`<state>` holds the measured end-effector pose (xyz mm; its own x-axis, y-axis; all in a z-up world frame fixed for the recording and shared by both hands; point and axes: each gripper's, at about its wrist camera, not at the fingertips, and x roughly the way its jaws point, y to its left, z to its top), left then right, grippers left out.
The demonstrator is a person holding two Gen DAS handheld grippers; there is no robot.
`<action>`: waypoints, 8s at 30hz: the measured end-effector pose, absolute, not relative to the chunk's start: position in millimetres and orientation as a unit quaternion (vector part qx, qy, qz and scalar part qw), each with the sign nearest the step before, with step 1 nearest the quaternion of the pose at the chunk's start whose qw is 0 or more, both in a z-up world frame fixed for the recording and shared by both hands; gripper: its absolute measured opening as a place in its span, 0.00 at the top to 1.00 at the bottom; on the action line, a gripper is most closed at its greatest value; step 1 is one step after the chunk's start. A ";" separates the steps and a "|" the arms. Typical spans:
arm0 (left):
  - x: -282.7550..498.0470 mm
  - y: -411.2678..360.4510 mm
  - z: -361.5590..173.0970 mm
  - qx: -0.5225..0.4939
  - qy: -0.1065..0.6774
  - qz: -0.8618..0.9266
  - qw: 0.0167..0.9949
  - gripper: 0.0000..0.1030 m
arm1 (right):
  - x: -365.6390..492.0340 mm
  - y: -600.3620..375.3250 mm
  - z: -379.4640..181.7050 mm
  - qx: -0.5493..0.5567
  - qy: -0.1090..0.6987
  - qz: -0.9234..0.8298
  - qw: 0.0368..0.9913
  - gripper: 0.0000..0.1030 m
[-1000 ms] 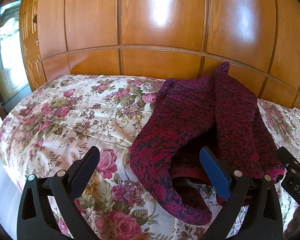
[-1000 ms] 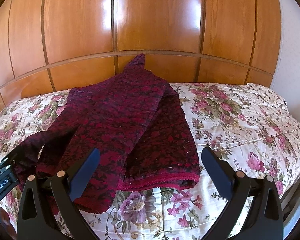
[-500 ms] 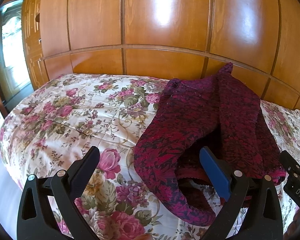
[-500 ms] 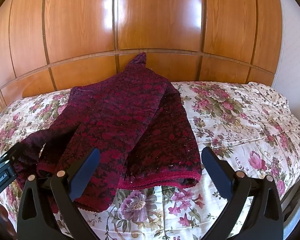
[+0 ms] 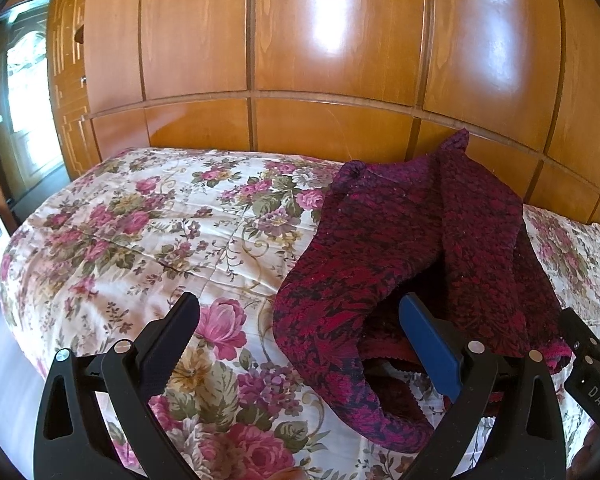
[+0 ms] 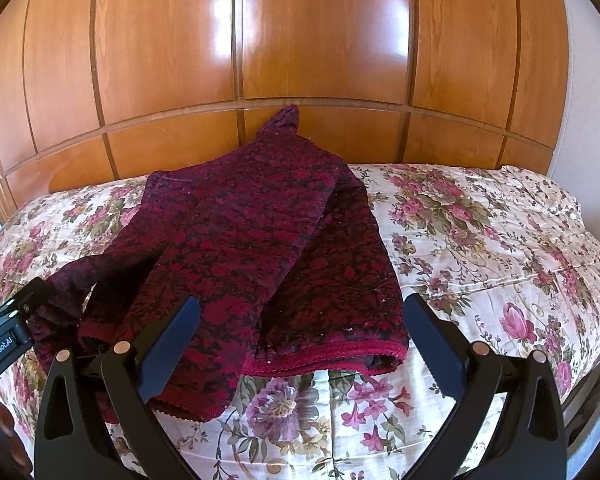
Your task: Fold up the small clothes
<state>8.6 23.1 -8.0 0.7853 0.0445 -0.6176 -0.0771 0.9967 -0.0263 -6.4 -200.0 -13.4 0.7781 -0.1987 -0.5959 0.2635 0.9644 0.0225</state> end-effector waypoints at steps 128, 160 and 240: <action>10.5 64.2 -64.8 -0.081 0.507 -0.198 0.835 0.86 | -93.1 -336.0 -70.7 0.179 0.494 0.084 0.847 0.79; 18.5 24.5 -63.6 -0.065 0.470 -0.212 0.854 0.77 | -86.2 -277.9 11.0 -0.013 0.423 0.004 0.906 0.87; 151.2 164.6 19.8 0.038 0.324 -0.084 0.942 0.27 | 83.1 -276.6 -88.5 0.100 0.415 -0.052 0.903 0.02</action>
<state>151.2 164.6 19.8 0.7760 -0.1342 -0.6162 0.1836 0.9829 0.0171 83.1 -276.6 -88.5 0.6494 -0.0107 -0.7604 0.1774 0.9744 0.1378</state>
